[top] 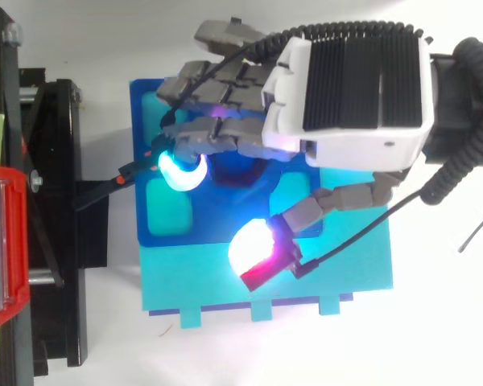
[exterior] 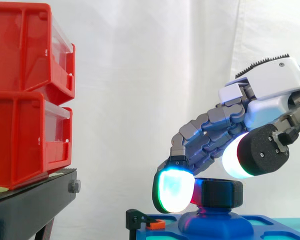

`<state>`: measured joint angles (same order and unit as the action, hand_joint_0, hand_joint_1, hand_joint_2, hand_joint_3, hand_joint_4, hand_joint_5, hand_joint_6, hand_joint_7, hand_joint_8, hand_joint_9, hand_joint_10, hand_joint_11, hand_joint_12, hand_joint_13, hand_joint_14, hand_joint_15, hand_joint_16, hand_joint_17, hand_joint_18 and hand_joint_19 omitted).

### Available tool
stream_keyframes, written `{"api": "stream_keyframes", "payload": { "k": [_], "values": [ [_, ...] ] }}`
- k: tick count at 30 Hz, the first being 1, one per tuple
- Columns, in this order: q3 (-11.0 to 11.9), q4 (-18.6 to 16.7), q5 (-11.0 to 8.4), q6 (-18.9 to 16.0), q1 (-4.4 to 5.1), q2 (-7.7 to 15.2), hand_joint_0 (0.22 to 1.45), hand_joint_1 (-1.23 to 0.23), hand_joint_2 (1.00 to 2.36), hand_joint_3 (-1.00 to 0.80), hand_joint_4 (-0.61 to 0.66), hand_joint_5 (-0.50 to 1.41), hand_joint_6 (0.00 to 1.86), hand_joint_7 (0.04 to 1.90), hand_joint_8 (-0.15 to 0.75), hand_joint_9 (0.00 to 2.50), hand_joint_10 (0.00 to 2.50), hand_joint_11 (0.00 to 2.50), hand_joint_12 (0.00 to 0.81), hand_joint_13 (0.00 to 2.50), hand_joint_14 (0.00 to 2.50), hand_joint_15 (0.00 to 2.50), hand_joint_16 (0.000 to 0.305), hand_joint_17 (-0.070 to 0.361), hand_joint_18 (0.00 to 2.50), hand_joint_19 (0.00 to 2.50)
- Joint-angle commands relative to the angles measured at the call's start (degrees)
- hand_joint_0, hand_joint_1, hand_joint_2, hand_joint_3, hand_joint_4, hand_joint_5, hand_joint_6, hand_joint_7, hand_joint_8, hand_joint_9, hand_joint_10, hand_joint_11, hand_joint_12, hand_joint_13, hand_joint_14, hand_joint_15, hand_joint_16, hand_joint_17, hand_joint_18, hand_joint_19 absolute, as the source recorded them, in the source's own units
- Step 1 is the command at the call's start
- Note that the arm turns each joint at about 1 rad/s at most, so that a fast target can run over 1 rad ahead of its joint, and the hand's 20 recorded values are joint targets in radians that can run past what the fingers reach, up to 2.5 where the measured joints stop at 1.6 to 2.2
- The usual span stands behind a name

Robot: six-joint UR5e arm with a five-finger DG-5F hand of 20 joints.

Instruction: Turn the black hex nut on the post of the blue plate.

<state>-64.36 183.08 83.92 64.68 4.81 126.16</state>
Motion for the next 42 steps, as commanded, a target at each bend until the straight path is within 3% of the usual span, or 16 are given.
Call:
{"api": "stream_keyframes", "payload": {
  "k": [1,12,26,30,33,39,42],
  "values": [
    [0.02,0.0,1.95,0.45,-1.47,0.05,0.44,-0.47,1.0,-0.5,0.21,-0.21,0.5,0.92,0.253,0.24,0.0,0.0,0.387,0.22,0.0,0.0,0.067,0.151,0.11,0.08],
    [-0.07,-1.49,5.29,0.98,-4.28,-0.04,0.44,-0.47,1.0,-0.5,0.21,-0.21,0.5,0.92,0.253,0.24,0.0,0.0,0.388,0.22,0.0,0.0,0.067,0.151,0.11,0.09],
    [0.72,-2.73,8.98,1.77,-7.01,-0.04,0.44,-0.47,1.0,-0.5,0.21,-0.21,0.5,0.91,0.254,0.24,0.0,0.0,0.387,0.22,0.0,0.0,0.067,0.15,0.11,0.1],
    [2.3,-2.46,8.9,2.03,-7.09,-0.04,0.44,-0.47,1.0,-0.5,0.21,-0.21,0.5,0.91,0.253,0.24,0.0,0.0,0.387,0.22,0.0,0.0,0.066,0.15,0.11,0.1],
    [4.94,-2.02,8.28,2.73,-6.48,0.05,0.44,-0.47,1.0,-0.5,0.21,-0.21,0.5,0.91,0.254,0.24,0.0,0.0,0.387,0.22,0.0,0.0,0.066,0.149,0.11,0.1],
    [5.12,-2.99,6.43,2.65,-5.6,0.05,0.44,-0.47,1.0,-0.5,0.21,-0.21,0.5,0.91,0.254,0.25,0.0,0.0,0.386,0.22,0.0,0.0,0.066,0.149,0.11,0.1],
    [5.12,-3.96,5.29,2.47,-4.54,0.75,0.44,-0.47,1.0,-0.5,0.21,-0.21,0.5,0.91,0.254,0.25,0.0,0.0,0.386,0.22,0.0,0.0,0.066,0.149,0.11,0.1]
  ]
}}
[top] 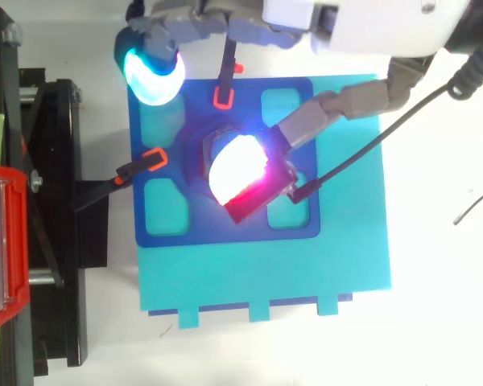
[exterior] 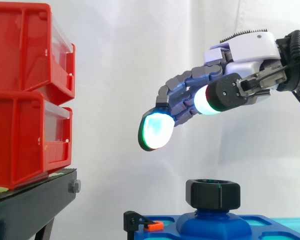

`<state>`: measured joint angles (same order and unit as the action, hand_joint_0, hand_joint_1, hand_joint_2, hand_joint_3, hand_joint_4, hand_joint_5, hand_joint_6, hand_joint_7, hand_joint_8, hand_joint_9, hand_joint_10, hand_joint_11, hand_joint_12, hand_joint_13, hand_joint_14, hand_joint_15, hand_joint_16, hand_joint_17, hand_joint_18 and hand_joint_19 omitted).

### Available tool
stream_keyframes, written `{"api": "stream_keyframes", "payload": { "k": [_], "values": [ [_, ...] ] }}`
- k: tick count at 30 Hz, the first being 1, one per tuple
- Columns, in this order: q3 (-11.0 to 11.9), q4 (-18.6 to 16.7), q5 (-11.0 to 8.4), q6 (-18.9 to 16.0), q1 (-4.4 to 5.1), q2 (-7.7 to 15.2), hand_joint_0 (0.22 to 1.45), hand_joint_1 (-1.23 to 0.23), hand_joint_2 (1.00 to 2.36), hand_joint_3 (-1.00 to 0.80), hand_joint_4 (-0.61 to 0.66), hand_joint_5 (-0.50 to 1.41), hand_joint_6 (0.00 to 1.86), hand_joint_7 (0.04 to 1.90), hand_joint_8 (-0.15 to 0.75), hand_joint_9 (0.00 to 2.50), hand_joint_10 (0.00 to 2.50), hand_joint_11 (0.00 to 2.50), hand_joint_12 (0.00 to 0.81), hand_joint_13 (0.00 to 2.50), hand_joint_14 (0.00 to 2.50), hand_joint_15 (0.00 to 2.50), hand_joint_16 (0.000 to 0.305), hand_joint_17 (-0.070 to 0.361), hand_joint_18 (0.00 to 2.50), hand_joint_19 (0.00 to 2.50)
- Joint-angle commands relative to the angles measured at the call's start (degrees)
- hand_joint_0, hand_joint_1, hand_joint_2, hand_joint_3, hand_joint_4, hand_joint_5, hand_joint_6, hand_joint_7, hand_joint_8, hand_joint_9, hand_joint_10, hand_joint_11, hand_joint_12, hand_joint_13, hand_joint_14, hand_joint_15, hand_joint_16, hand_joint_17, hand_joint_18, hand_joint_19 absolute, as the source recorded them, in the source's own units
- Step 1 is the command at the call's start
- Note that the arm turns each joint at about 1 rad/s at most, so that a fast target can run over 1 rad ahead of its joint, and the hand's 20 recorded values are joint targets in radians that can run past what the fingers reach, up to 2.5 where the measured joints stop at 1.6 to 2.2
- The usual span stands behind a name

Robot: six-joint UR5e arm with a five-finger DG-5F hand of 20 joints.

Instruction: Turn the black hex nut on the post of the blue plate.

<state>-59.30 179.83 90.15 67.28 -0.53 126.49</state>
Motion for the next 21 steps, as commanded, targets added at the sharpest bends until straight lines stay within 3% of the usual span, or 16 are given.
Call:
{"api": "stream_keyframes", "payload": {
  "k": [1,5,7,13,15,21],
  "values": [
    [0.06,-0.8,-1.12,-0.21,1.06,0.43,0.44,-0.47,1.0,-0.5,0.21,-0.21,0.5,0.91,0.255,0.25,0.0,0.0,0.386,0.22,0.0,0.0,0.066,0.149,0.1,0.1],
    [0.32,-1.15,-2.0,-0.83,2.02,1.83,0.44,-0.47,1.0,-0.5,0.21,-0.2,0.5,0.91,0.256,0.25,0.0,0.0,0.386,0.22,0.0,0.0,0.066,0.149,0.1,0.1],
    [0.32,-1.24,-2.96,-1.09,3.08,2.45,0.44,-0.47,1.0,-0.5,0.21,-0.2,0.5,0.91,0.258,0.25,0.0,0.0,0.386,0.22,0.0,0.0,0.066,0.149,0.1,0.1],
    [0.32,0.34,-4.72,-1.09,4.31,2.45,0.44,-0.47,1.0,-0.5,0.21,-0.2,0.5,0.91,0.258,0.26,0.0,0.0,0.387,0.23,0.0,0.0,0.066,0.149,0.1,0.11],
    [0.32,0.87,-5.6,-1.09,5.19,2.45,0.44,-0.47,1.0,-0.5,0.21,-0.2,0.5,0.92,0.258,0.26,0.0,0.0,0.388,0.23,0.0,0.0,0.066,0.149,0.1,0.11],
    [0.32,0.96,-6.74,-1.18,6.16,2.45,0.44,-0.47,1.0,-0.5,0.21,-0.2,0.5,0.93,0.259,0.26,0.0,0.0,0.388,0.23,0.0,0.0,0.066,0.148,0.1,0.1]
  ]
}}
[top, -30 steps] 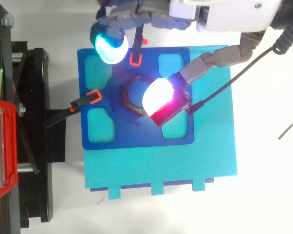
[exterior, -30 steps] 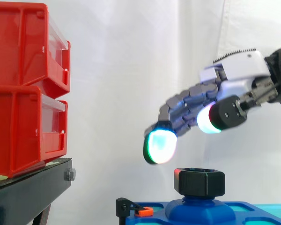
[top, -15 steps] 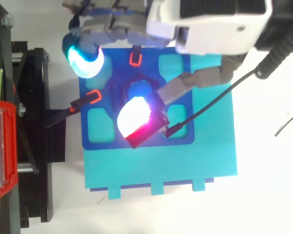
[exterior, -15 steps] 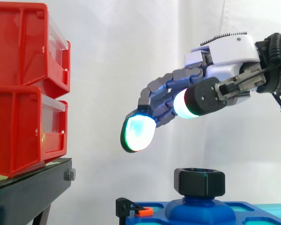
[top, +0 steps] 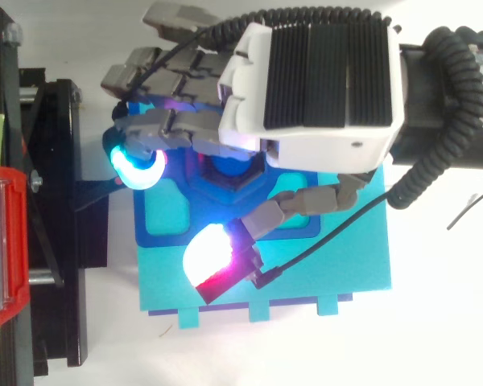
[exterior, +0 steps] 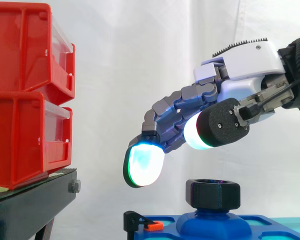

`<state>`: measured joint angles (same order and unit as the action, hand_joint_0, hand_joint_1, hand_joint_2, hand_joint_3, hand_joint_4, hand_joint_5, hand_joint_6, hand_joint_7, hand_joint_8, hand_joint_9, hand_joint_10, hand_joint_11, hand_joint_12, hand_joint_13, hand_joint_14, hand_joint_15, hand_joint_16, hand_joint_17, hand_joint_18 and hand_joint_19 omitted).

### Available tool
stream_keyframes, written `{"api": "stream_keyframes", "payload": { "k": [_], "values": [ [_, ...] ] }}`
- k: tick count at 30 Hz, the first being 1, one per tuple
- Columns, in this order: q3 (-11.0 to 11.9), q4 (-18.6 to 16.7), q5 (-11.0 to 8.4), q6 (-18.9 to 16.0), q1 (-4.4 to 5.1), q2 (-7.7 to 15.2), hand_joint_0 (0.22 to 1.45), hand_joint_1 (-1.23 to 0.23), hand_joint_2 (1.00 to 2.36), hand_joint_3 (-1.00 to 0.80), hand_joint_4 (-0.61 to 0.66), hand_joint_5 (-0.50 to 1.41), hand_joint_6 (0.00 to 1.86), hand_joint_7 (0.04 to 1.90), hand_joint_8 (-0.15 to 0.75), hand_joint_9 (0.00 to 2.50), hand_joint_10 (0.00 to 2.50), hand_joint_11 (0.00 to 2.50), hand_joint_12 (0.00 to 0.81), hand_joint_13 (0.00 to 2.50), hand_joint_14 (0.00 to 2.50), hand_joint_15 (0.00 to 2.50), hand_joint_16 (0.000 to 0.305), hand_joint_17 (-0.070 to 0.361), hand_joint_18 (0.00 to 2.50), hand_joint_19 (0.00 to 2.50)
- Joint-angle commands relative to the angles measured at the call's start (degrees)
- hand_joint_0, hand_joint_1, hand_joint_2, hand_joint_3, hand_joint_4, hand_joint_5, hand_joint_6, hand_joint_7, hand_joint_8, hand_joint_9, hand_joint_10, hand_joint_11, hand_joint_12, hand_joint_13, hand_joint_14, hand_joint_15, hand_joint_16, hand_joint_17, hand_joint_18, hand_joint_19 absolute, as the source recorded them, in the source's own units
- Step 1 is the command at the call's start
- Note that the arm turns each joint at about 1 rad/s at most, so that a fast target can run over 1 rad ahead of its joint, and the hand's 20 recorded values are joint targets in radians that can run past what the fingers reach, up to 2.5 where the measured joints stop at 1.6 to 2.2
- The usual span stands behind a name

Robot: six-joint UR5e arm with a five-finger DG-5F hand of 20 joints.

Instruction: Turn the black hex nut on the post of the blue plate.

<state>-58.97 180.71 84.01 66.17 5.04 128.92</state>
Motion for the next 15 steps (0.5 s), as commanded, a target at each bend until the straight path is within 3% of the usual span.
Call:
{"api": "stream_keyframes", "payload": {
  "k": [1,5,15],
  "values": [
    [0.0,0.08,-0.78,0.01,0.68,0.01,0.44,-0.47,1.0,-0.5,0.21,-0.2,0.5,0.94,0.258,0.26,0.0,0.0,0.388,0.23,0.0,0.0,0.066,0.148,0.11,0.1],
    [-0.09,0.25,-1.04,-0.07,1.12,0.01,0.45,-0.47,1.0,-0.5,0.22,-0.2,0.5,0.96,0.258,0.27,0.0,0.0,0.387,0.23,0.0,0.0,0.065,0.147,0.11,0.1],
    [-1.14,1.04,-0.69,-0.07,0.94,0.01,0.45,-0.47,1.0,-0.5,0.22,-0.19,0.5,1.01,0.258,0.27,0.0,0.0,0.387,0.24,0.0,0.0,0.065,0.146,0.13,0.1]
  ]
}}
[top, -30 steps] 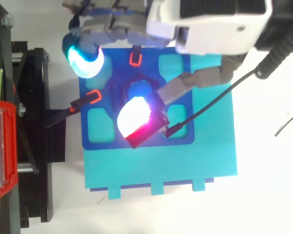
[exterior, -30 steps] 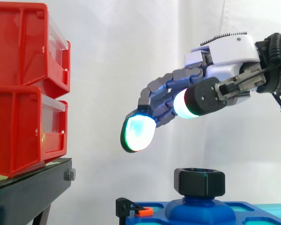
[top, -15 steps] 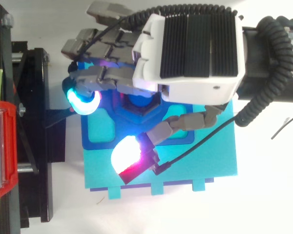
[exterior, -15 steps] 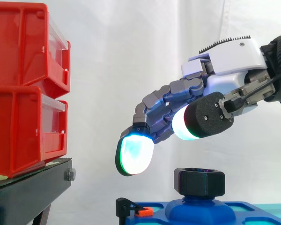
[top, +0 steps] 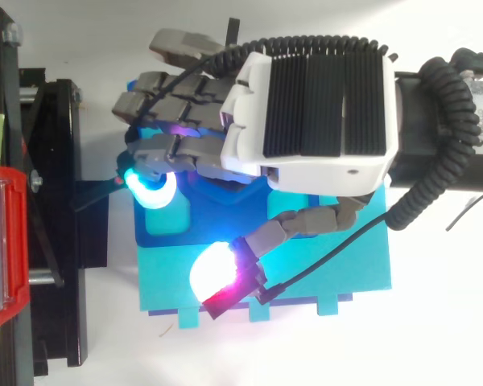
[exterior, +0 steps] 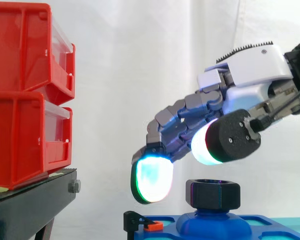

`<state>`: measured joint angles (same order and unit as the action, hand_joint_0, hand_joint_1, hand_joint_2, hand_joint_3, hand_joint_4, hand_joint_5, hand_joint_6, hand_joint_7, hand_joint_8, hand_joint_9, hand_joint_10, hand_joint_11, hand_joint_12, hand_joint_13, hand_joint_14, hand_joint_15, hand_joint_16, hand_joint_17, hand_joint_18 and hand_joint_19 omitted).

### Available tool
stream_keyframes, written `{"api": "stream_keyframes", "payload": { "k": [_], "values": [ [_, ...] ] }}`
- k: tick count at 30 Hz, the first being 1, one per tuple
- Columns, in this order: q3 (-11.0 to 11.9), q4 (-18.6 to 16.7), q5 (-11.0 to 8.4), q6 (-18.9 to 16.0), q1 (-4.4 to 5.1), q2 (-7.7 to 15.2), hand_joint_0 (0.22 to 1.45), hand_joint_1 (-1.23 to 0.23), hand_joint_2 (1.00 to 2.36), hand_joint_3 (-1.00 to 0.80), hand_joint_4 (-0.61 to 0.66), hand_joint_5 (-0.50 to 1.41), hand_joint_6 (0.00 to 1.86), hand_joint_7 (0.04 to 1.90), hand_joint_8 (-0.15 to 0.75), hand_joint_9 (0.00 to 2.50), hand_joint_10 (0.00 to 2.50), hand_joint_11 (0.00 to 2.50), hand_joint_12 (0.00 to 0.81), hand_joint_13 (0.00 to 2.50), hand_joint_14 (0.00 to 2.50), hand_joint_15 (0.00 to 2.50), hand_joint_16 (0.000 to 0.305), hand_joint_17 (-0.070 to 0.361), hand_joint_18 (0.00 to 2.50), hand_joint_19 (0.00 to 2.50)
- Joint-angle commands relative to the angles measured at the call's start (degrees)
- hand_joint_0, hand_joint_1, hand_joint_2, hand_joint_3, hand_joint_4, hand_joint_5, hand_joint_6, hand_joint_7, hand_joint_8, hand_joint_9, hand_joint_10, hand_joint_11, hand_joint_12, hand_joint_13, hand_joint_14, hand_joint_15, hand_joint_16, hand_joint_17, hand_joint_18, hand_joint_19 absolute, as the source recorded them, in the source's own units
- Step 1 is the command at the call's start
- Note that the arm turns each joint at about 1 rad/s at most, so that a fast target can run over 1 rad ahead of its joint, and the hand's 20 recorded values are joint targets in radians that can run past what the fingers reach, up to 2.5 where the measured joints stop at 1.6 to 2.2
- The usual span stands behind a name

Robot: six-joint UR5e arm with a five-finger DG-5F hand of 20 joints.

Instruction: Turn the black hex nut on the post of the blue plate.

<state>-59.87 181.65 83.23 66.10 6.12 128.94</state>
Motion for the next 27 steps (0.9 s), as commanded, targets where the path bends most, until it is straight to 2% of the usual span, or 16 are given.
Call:
{"api": "stream_keyframes", "payload": {
  "k": [1,5,9,20,27],
  "values": [
    [-0.24,0.19,0.44,-0.09,-0.31,0.0,0.45,-0.47,1.0,-0.5,0.22,-0.19,0.5,1.02,0.257,0.27,0.0,0.0,0.387,0.24,0.0,0.0,0.065,0.146,0.13,0.1],
    [-0.33,0.9,1.23,-0.27,-0.67,0.0,0.45,-0.47,1.0,-0.5,0.22,-0.19,0.5,1.04,0.258,0.28,0.0,0.0,0.386,0.24,0.0,0.0,0.065,0.145,0.13,0.1],
    [-0.33,1.42,1.23,-0.27,-0.93,0.0,0.45,-0.47,1.0,-0.5,0.22,-0.18,0.5,1.06,0.258,0.28,0.0,0.0,0.385,0.24,0.0,0.01,0.065,0.145,0.13,0.1],
    [-0.33,1.86,1.23,-0.35,-0.93,0.0,0.46,-0.47,1.0,-0.5,0.23,-0.18,0.5,1.07,0.257,0.28,0.0,0.0,0.384,0.24,0.0,0.0,0.064,0.144,0.13,0.11],
    [-0.33,2.39,1.67,-0.44,-1.46,0.0,0.46,-0.47,1.0,-0.5,0.22,-0.18,0.5,1.08,0.255,0.29,0.0,0.0,0.383,0.25,0.0,0.0,0.063,0.142,0.12,0.1]
  ]
}}
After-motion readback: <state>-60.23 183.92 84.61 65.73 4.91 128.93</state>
